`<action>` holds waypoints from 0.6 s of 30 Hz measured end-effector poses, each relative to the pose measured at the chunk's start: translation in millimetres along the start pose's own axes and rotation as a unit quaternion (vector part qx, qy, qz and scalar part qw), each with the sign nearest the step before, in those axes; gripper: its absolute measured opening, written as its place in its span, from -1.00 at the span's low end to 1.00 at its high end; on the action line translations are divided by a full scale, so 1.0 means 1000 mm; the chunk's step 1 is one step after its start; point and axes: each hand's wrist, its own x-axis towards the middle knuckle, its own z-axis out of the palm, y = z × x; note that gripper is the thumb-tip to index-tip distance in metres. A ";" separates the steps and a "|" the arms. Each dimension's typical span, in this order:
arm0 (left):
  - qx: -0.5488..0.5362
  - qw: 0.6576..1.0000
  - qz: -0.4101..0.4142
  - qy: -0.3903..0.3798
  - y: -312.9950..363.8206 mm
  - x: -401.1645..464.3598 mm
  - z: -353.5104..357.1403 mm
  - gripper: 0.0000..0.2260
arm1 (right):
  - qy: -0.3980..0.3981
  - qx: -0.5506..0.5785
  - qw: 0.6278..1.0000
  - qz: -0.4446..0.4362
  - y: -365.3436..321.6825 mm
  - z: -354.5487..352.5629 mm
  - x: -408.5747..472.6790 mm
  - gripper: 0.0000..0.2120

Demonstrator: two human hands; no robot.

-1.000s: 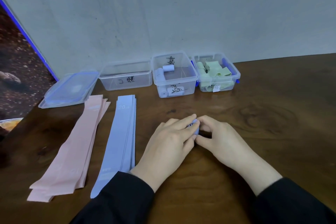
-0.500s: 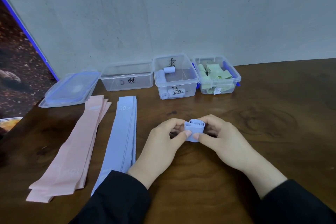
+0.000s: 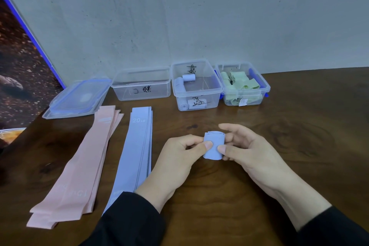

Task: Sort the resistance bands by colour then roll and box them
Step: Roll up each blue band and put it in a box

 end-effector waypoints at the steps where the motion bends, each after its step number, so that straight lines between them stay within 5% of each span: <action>1: -0.009 1.000 0.002 0.000 0.000 0.000 -0.001 -0.85 | 0.003 0.000 1.000 0.002 0.001 0.001 0.000 -0.68; 5: -0.022 1.000 0.004 -0.008 0.000 0.000 -0.001 -0.82 | 0.010 -0.002 1.000 -0.005 0.005 0.006 -0.001 -0.84; 18: -0.038 0.999 0.001 -0.002 0.001 0.000 -0.003 -0.86 | -0.023 -0.001 1.000 -0.011 0.013 0.004 0.000 -0.77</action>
